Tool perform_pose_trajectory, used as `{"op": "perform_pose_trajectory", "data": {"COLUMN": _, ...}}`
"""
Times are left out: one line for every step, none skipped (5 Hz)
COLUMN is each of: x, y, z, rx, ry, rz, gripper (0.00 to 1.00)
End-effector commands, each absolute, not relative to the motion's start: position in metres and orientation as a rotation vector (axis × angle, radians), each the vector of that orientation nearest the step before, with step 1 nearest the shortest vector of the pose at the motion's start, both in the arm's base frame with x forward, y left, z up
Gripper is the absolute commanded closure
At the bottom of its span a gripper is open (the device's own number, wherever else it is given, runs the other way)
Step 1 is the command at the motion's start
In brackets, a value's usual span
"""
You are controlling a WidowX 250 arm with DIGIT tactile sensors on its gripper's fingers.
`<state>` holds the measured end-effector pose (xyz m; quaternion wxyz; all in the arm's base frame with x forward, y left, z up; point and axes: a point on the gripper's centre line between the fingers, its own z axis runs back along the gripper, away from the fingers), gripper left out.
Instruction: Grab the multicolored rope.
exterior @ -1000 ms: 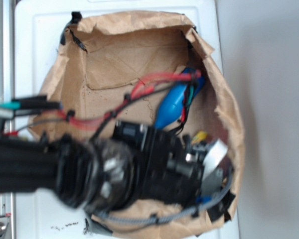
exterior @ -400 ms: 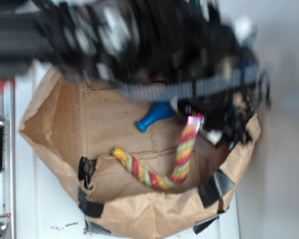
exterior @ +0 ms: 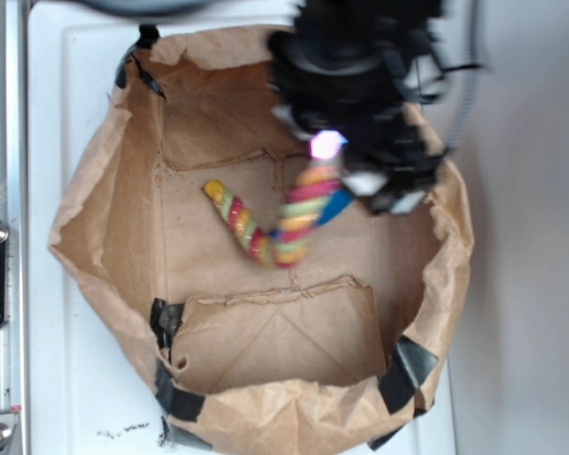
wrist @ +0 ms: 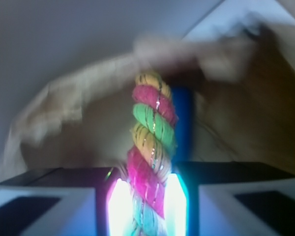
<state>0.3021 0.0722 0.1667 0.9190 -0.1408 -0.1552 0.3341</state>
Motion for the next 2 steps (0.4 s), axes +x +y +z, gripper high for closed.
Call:
{"op": "perform_pose_trajectory", "data": {"x": 0.2244, "y": 0.0878, "z": 0.2066, "rx": -0.201, "ry": -0.524, "rz": 0.544, "gripper": 1.0}}
{"op": "perform_pose_trajectory", "data": {"x": 0.2215, "y": 0.0889, "z": 0.2045, "rx": -0.19, "ry": -0.531, "rz": 0.54, "gripper": 1.0}}
